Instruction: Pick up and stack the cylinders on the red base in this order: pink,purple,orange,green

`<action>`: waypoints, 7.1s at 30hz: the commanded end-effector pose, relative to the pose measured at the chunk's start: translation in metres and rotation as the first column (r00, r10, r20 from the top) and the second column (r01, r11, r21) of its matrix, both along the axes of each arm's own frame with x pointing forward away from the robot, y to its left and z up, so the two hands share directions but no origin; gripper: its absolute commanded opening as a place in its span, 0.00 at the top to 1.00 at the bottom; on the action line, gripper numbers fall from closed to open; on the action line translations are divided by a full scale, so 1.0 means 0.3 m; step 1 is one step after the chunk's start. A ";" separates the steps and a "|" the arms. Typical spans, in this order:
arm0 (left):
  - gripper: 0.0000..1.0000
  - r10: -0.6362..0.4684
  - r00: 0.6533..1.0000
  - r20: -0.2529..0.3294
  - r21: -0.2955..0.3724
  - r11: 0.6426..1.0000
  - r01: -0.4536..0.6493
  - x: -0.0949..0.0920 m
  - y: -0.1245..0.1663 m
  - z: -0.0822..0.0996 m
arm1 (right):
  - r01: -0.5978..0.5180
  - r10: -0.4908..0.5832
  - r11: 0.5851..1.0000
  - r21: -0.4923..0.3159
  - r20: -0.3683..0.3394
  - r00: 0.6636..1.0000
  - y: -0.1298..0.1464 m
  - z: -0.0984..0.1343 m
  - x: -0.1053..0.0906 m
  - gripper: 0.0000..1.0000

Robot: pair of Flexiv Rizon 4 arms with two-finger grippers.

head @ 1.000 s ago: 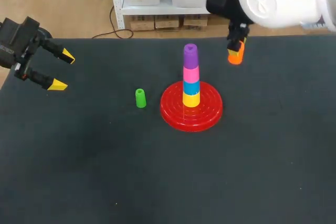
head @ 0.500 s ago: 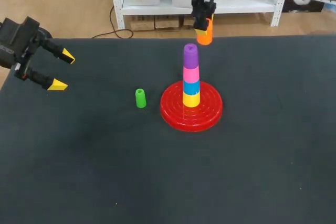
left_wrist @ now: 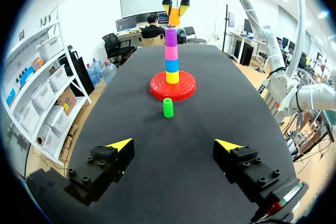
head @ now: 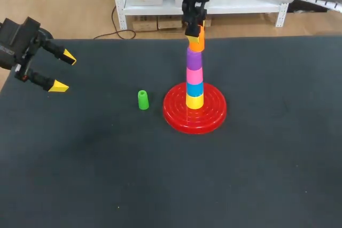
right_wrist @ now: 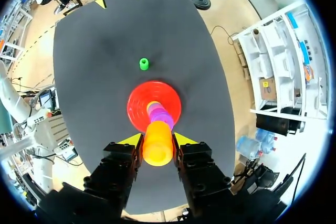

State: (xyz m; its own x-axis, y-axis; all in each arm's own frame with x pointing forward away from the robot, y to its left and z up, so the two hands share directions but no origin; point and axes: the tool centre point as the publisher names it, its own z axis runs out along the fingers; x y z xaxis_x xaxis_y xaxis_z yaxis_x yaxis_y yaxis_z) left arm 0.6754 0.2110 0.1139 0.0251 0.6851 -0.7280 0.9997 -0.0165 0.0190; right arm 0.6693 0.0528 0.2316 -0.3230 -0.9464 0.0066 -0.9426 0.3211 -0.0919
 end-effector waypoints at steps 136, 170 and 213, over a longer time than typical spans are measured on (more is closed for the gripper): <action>0.00 0.001 1.000 0.003 0.001 1.000 -0.001 -0.002 0.000 -0.002 | -0.388 0.403 0.914 0.121 -0.143 0.904 0.436 -0.614 0.026 0.00; 0.00 0.001 1.000 0.003 0.001 1.000 -0.001 -0.002 0.000 -0.002 | -0.380 0.393 0.918 0.115 -0.134 0.910 0.443 -0.682 0.088 0.00; 0.00 0.001 1.000 0.003 0.001 1.000 -0.001 -0.002 0.000 -0.002 | -0.371 0.395 0.916 0.154 -0.176 0.902 0.447 -0.727 0.077 1.00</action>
